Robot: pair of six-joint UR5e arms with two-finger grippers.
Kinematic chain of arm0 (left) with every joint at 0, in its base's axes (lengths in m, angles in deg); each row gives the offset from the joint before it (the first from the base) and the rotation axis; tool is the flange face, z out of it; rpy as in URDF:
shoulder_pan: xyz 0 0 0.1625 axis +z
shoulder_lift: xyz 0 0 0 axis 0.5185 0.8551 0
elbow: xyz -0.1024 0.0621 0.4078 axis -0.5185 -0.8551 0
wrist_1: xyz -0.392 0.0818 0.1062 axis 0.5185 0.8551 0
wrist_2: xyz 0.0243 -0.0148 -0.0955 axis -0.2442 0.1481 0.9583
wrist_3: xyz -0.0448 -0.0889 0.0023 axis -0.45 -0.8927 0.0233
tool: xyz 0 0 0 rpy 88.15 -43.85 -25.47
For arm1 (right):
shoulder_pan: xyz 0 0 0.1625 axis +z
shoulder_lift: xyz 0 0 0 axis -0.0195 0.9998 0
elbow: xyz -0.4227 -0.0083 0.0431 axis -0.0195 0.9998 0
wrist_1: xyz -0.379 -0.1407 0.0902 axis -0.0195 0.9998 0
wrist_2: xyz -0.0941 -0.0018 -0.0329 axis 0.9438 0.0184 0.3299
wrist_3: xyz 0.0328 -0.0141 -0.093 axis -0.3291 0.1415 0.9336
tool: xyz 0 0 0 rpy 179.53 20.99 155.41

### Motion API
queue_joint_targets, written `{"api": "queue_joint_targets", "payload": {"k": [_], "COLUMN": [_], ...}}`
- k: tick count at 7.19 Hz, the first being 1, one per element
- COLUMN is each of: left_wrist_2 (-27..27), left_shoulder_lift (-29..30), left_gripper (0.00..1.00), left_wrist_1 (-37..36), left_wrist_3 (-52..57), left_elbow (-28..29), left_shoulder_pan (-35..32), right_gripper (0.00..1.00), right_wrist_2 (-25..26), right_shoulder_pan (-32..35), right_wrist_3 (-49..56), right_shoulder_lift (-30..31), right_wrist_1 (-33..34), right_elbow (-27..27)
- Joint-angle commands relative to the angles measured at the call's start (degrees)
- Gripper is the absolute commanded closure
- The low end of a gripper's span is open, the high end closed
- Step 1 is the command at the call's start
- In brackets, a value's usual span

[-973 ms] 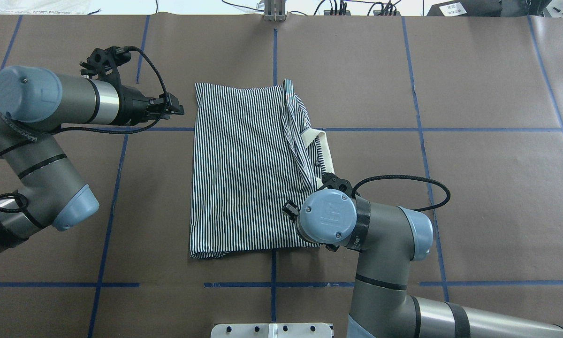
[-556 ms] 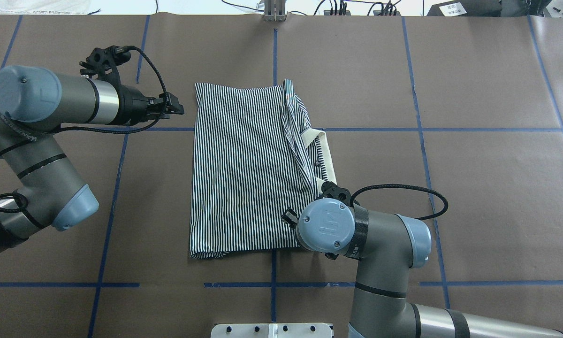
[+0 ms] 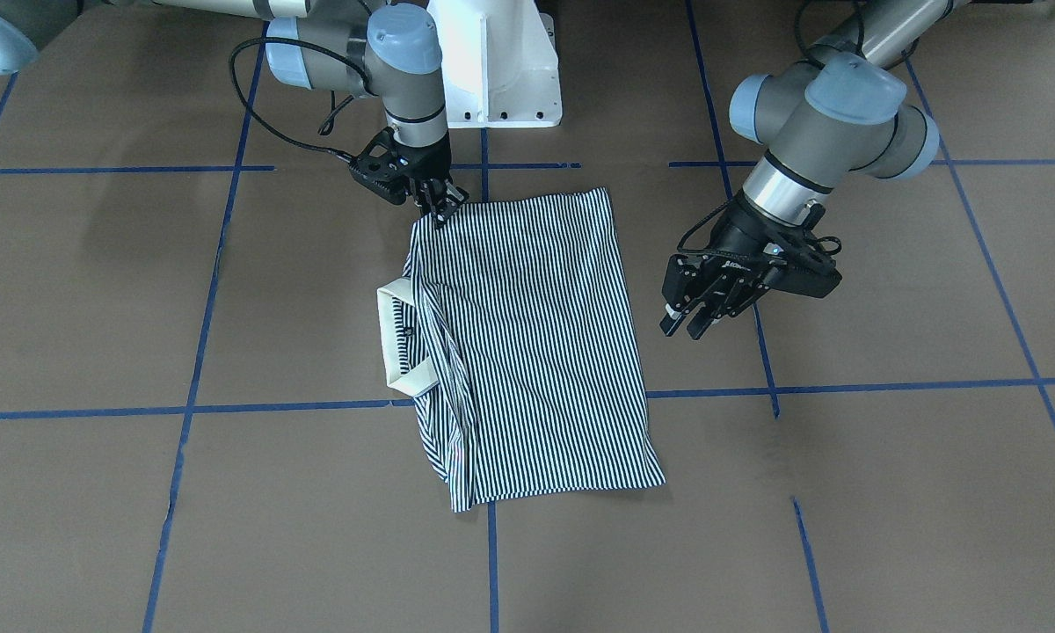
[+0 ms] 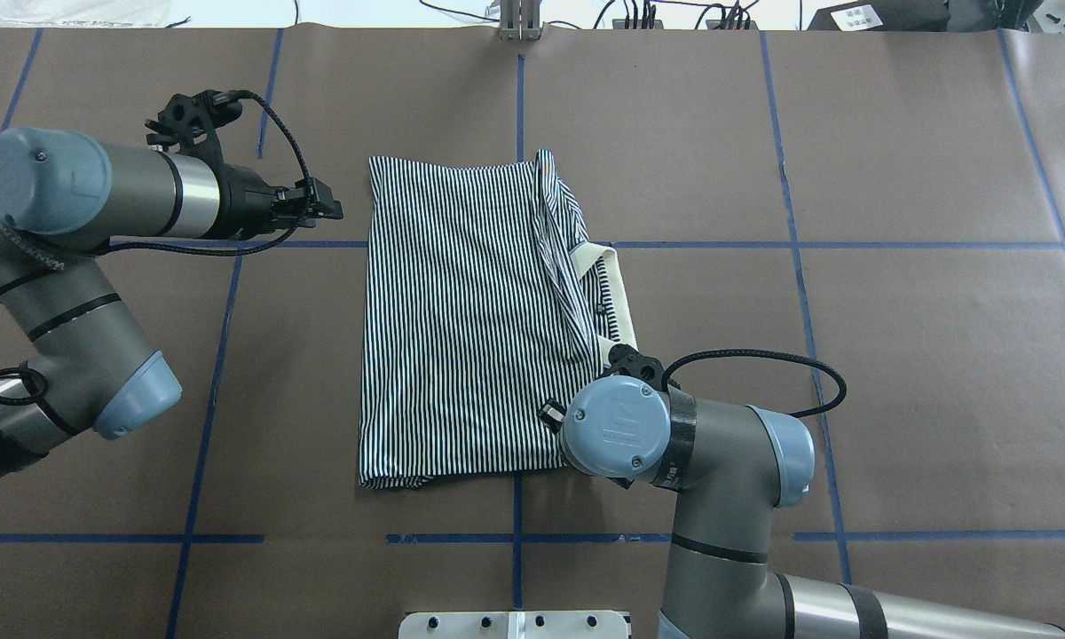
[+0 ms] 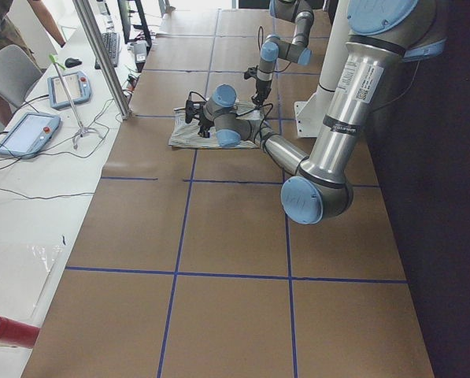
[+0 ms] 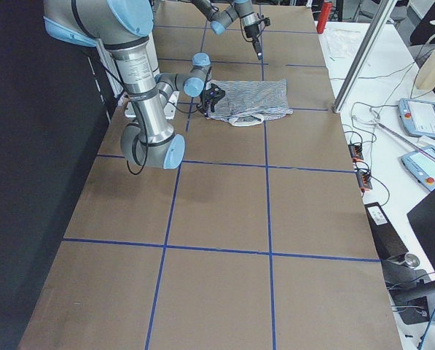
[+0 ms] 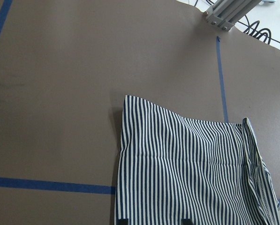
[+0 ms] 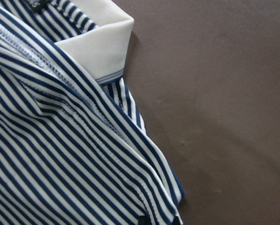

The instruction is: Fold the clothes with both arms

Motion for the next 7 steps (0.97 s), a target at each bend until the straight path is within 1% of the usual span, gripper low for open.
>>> {"api": "queue_joint_targets", "payload": {"k": [1,2,4,5,7], "left_wrist_2": [0.00,0.00,0.09,-0.09,-1.75], "left_shoulder_lift": [-0.22,-1.53,-5.39,-7.67,-11.80], "left_gripper": [0.52,0.52,0.51,0.50,0.47], "left_wrist_1": [0.01,0.01,-0.08,-0.08,-0.17], "left_wrist_3": [0.00,0.00,-1.31,-6.63,-17.53], "left_elbow": [0.00,-1.31,-5.95,-9.20,-15.62], "left_shoulder_pan": [-0.10,-0.02,0.07,0.85,7.59], "right_gripper": [1.00,1.00,1.00,1.00,1.00], "right_wrist_2": [-0.27,-0.45,-0.71,-0.63,-0.45], "right_shoulder_pan": [0.71,1.41,2.03,1.95,1.25], "right_wrist_3": [0.14,0.31,-0.04,-0.65,-2.32], "right_shoulder_lift": [-0.46,-0.46,0.23,0.59,0.85], "right_wrist_1": [-0.49,-0.75,-0.05,-0.05,-0.05], "right_elbow": [-0.25,-0.34,-3.41,-3.77,-4.30]}}
